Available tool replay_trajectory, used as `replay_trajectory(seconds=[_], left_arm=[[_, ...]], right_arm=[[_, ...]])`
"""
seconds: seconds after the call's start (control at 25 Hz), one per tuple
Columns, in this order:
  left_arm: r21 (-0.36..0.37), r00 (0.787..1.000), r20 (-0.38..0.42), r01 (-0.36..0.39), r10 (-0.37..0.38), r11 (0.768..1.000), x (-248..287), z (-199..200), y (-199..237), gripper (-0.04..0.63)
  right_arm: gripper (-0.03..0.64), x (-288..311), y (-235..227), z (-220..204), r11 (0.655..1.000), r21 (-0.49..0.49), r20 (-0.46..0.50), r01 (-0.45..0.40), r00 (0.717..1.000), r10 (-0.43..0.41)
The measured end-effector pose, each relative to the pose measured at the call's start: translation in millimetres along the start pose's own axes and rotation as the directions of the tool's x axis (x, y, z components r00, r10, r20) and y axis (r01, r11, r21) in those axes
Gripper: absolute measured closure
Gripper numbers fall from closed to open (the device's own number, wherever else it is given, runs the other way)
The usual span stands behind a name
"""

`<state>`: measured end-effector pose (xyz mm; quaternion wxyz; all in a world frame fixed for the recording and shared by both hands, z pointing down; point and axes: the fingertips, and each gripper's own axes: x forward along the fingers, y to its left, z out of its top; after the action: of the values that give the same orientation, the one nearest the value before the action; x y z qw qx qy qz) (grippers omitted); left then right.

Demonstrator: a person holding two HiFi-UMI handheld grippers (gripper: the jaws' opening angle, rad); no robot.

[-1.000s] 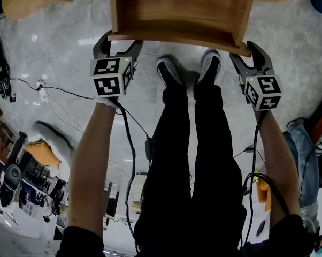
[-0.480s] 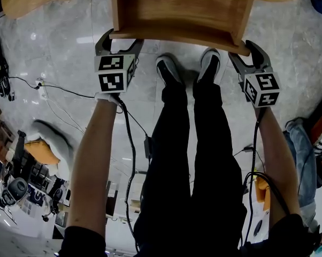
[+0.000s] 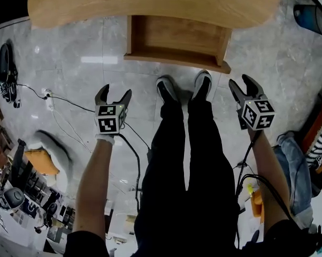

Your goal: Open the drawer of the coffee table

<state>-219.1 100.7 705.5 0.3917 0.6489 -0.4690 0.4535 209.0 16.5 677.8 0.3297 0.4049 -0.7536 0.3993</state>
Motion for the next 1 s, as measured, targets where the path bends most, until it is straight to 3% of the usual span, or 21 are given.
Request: replay_trajectory(seconds=[0.16, 0.28, 0.52, 0.72, 0.88, 1.0], left_arm=[[0.042, 0.993, 0.115, 0.036, -0.041, 0.998, -57.2, 50.8, -24.4, 0.222], [0.021, 0.967, 0.245, 0.061, -0.065, 0.998, -110.1, 105.6, -43.6, 0.238], [-0.044, 0.865, 0.477, 0.203, -0.158, 0.978, -232.1, 208.2, -101.1, 0.284], [0.000, 0.794, 0.546, 0.321, -0.269, 0.947, -328.5, 244.7, -159.4, 0.327], [0.080, 0.746, 0.601, 0.302, -0.287, 0.950, -405.5, 268.0, -181.5, 0.336], [0.094, 0.687, 0.679, 0.271, -0.261, 0.958, -454.3, 288.2, -180.7, 0.352]], right_arm=[[0.379, -43.2, 36.7, 45.3, 0.998, 0.045, 0.100, -0.051, 0.994, 0.047], [0.388, -77.8, 71.2, 87.7, 0.995, 0.030, 0.177, -0.091, 0.981, 0.085], [0.426, -159.0, 125.6, 174.1, 0.988, 0.002, 0.318, -0.154, 0.937, 0.146], [0.453, -237.0, 176.4, 244.5, 0.976, -0.018, 0.431, -0.216, 0.879, 0.203], [0.467, -302.9, 220.7, 294.0, 0.967, -0.083, 0.503, -0.241, 0.828, 0.249], [0.483, -346.0, 249.4, 320.9, 0.962, -0.142, 0.547, -0.234, 0.792, 0.273]])
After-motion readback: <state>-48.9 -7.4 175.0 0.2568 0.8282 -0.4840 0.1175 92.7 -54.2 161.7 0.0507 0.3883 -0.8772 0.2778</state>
